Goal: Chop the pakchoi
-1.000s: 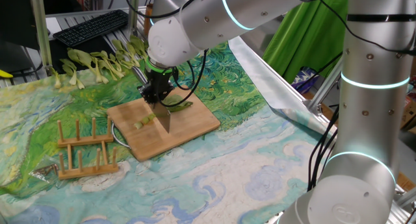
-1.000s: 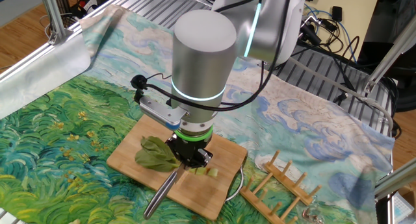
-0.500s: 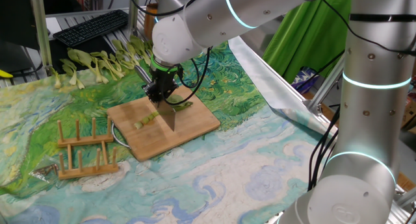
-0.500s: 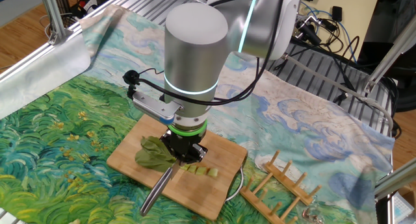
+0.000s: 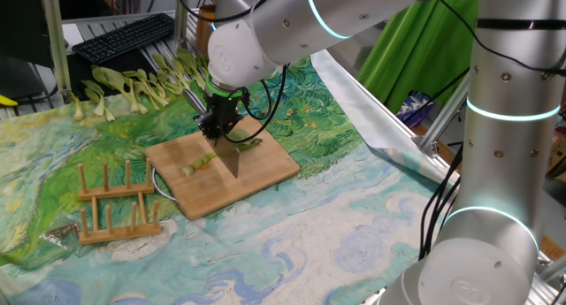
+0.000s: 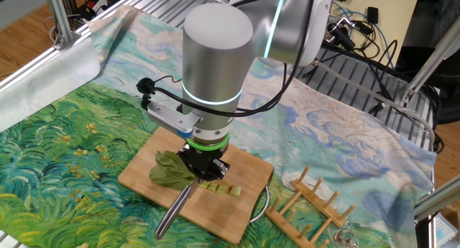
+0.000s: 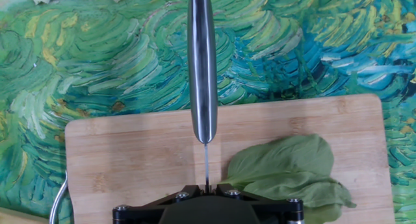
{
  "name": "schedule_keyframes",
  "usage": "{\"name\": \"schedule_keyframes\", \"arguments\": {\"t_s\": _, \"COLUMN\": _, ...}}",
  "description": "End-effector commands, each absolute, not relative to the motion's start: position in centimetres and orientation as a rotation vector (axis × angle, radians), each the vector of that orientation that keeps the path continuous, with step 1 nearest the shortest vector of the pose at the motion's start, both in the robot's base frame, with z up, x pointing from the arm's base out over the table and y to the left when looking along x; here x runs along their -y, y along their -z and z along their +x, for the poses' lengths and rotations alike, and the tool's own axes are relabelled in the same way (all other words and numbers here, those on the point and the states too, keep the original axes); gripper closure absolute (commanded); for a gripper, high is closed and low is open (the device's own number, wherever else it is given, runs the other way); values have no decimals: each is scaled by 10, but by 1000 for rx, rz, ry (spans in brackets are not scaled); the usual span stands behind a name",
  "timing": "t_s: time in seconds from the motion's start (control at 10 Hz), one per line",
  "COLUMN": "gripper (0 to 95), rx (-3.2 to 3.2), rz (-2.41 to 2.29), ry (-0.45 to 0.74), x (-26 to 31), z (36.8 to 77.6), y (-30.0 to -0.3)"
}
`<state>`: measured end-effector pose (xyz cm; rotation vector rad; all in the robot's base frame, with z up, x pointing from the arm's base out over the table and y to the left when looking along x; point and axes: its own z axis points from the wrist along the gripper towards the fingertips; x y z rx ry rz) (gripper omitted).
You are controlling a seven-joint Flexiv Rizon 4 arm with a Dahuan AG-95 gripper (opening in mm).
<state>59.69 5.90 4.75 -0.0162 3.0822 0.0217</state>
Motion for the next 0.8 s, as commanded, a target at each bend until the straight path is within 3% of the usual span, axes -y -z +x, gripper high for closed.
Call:
{"name": "schedule_keyframes", "arguments": {"t_s": 0.1, "gripper": 950, "rx": -3084, "rz": -19, "ry": -21, "x": -59, "z": 596, "y": -49}}
{"name": "schedule_keyframes", "arguments": {"t_s": 0.8, "gripper": 950, "rx": -3062, "rz": -22, "ry": -19, "x": -62, "z": 601, "y": -29}}
